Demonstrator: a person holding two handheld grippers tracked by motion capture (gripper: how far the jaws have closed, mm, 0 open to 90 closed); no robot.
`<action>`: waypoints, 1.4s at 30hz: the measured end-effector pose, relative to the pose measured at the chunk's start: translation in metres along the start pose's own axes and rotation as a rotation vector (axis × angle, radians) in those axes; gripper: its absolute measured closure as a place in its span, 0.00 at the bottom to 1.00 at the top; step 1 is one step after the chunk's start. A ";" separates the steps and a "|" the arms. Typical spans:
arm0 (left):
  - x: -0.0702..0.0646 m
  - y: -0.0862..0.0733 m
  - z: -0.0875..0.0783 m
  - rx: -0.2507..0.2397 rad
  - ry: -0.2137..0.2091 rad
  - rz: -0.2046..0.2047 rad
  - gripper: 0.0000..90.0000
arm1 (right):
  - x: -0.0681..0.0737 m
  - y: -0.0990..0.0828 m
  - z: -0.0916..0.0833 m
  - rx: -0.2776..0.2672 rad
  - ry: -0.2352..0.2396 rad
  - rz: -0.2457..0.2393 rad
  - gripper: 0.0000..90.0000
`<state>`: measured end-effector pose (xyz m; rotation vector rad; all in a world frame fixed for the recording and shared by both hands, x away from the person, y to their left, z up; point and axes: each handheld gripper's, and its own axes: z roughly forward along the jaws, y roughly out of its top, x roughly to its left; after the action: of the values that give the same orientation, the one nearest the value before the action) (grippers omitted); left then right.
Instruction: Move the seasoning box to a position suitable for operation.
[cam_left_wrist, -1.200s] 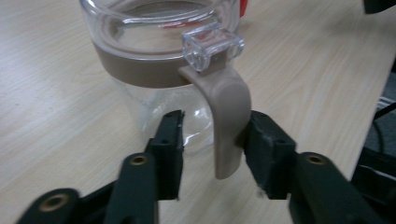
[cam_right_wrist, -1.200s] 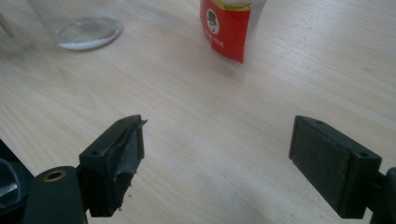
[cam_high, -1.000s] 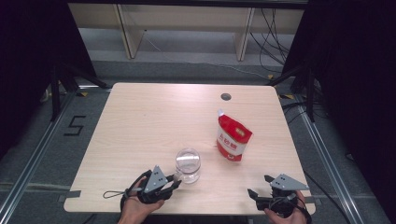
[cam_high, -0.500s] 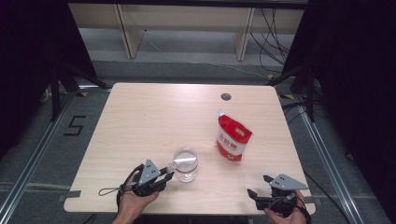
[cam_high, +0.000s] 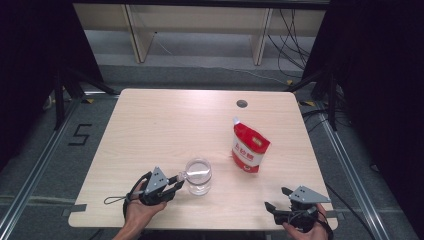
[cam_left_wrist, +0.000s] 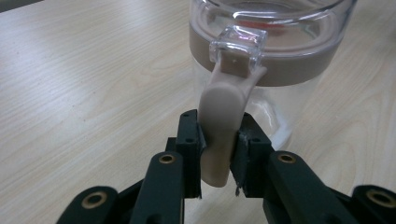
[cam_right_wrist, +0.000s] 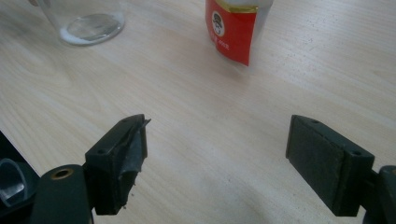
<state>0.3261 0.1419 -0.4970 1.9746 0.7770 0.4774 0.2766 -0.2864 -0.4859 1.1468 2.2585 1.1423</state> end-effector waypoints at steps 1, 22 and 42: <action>-0.001 0.000 0.000 -0.002 0.003 -0.012 0.82 | 0.000 0.000 0.000 0.000 0.000 0.001 0.24; -0.015 0.004 0.009 -0.014 -0.140 0.058 0.82 | 0.001 0.000 0.001 -0.006 0.007 -0.016 0.24; -0.007 0.007 -0.002 -0.063 -0.148 -0.025 0.37 | 0.001 -0.001 0.003 -0.018 0.030 -0.054 0.23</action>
<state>0.3223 0.1361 -0.4903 1.9155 0.6840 0.3325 0.2771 -0.2851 -0.4884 1.0618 2.2823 1.1638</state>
